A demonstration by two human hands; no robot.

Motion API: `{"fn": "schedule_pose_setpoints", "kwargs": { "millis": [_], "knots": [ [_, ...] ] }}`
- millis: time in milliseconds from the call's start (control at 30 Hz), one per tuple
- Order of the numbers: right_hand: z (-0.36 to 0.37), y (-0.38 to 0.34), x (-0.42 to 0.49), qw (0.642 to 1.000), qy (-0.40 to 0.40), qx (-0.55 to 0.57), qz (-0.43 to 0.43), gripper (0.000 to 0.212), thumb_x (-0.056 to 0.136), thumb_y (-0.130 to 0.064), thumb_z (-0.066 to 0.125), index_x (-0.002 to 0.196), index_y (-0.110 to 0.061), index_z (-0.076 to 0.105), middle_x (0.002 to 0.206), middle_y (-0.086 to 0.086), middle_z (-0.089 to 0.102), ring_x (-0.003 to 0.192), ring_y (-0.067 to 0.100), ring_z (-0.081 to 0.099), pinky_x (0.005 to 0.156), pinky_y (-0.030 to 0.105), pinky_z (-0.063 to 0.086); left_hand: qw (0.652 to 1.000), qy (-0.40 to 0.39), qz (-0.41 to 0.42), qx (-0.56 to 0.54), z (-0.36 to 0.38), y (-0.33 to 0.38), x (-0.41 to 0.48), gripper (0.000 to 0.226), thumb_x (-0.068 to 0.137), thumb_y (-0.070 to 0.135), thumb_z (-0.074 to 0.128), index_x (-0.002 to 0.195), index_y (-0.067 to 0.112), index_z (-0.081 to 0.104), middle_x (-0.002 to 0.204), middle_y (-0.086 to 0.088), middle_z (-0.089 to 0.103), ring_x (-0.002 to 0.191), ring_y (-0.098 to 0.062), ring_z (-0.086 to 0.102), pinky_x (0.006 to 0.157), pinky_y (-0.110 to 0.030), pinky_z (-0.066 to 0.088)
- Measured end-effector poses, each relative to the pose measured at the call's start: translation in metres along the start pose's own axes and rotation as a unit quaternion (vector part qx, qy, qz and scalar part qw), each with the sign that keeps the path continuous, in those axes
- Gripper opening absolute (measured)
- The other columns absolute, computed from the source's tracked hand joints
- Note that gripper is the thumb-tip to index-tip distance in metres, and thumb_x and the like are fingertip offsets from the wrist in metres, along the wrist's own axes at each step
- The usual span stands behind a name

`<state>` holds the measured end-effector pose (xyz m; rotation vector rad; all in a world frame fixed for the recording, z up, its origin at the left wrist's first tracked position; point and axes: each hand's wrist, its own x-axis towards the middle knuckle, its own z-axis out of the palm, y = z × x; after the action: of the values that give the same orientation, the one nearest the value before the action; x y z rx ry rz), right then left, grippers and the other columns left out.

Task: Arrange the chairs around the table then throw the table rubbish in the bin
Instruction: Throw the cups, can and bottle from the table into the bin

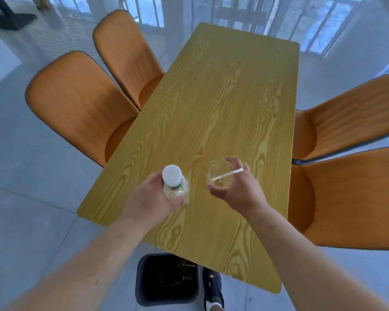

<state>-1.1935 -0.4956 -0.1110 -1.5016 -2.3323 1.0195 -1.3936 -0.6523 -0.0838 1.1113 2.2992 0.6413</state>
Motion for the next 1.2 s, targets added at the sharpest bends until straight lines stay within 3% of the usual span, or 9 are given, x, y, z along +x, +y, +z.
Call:
{"fn": "schedule_pose_setpoints", "kwargs": {
  "millis": [167,300,400,500,667,767,833,1000,1200],
  "knots": [
    [0.058,-0.015,-0.146,1.000,0.028,0.010,0.010,0.095,0.068,-0.064,0.084,0.146,-0.039,0.036,0.139,-0.011,0.044,0.100,0.020,0.064,0.070,0.034,0.049,1.000,0.001,0.021,-0.004,-0.003,-0.060,-0.095,0.069,0.062,0.073,0.072,0.123,0.048,0.052,0.101,0.026,0.060,0.080,0.004,0.058,0.064,-0.013,0.036],
    [0.104,-0.028,-0.252,0.999,0.021,0.040,0.024,0.095,0.061,-0.075,0.075,0.142,-0.046,0.034,0.134,-0.019,0.043,0.097,0.007,0.056,0.072,0.027,0.045,0.998,-0.030,0.059,-0.010,-0.012,-0.108,-0.172,0.055,0.063,0.067,0.077,0.109,0.058,0.048,0.095,0.031,0.059,0.083,0.006,0.059,0.064,-0.015,0.039],
    [0.125,-0.025,-0.291,0.997,0.024,0.047,0.050,0.091,0.061,-0.078,0.071,0.139,-0.050,0.033,0.135,-0.021,0.042,0.101,0.012,0.061,0.073,0.030,0.046,0.998,-0.011,0.058,-0.009,-0.022,-0.133,-0.205,0.062,0.062,0.072,0.072,0.117,0.055,0.048,0.097,0.031,0.060,0.085,0.008,0.056,0.065,-0.014,0.039],
    [0.141,-0.010,-0.302,0.996,0.045,0.044,0.061,0.093,0.062,-0.078,0.071,0.141,-0.051,0.031,0.137,-0.018,0.042,0.102,0.017,0.061,0.073,0.037,0.051,0.997,0.020,0.069,0.003,-0.020,-0.146,-0.212,0.066,0.064,0.070,0.074,0.120,0.049,0.048,0.096,0.030,0.060,0.083,0.008,0.051,0.062,-0.009,0.032],
    [0.172,0.027,-0.291,0.996,0.040,0.042,0.073,0.098,0.066,-0.073,0.077,0.147,-0.047,0.028,0.144,-0.013,0.041,0.107,0.021,0.064,0.080,0.045,0.058,0.996,0.025,0.084,-0.008,0.017,-0.171,-0.206,0.065,0.064,0.068,0.072,0.121,0.050,0.045,0.100,0.025,0.062,0.084,0.001,0.054,0.063,-0.010,0.035],
    [0.187,0.045,-0.279,0.995,0.037,0.052,0.082,0.098,0.068,-0.069,0.080,0.148,-0.044,0.029,0.144,-0.013,0.040,0.108,0.020,0.064,0.082,0.048,0.059,0.997,0.012,0.075,-0.014,0.041,-0.188,-0.202,0.064,0.063,0.066,0.073,0.119,0.051,0.045,0.104,0.022,0.062,0.084,-0.005,0.059,0.064,-0.020,0.044],
    [0.200,0.054,-0.272,0.994,0.037,0.060,0.084,0.099,0.066,-0.072,0.079,0.147,-0.046,0.028,0.141,-0.015,0.040,0.104,0.018,0.065,0.078,0.049,0.060,0.998,0.013,0.063,-0.022,0.059,-0.201,-0.196,0.063,0.063,0.066,0.074,0.118,0.053,0.046,0.105,0.021,0.062,0.085,-0.008,0.062,0.066,-0.030,0.049],
    [0.262,0.087,-0.249,0.995,0.026,0.049,0.084,0.101,0.059,-0.081,0.072,0.145,-0.048,0.030,0.141,-0.012,0.044,0.103,0.023,0.067,0.080,0.049,0.060,0.999,-0.001,0.051,0.003,0.122,-0.247,-0.170,0.071,0.062,0.071,0.070,0.125,0.046,0.048,0.109,0.014,0.061,0.086,-0.016,0.063,0.071,-0.037,0.053],
    [0.315,0.122,-0.241,0.996,-0.003,0.024,0.087,0.106,0.060,-0.086,0.069,0.147,-0.044,0.025,0.143,-0.009,0.046,0.103,0.021,0.067,0.077,0.043,0.059,0.998,-0.014,0.053,0.021,0.163,-0.281,-0.157,0.072,0.063,0.067,0.076,0.125,0.043,0.047,0.115,0.015,0.061,0.089,-0.017,0.065,0.070,-0.033,0.046]
  ]
}}
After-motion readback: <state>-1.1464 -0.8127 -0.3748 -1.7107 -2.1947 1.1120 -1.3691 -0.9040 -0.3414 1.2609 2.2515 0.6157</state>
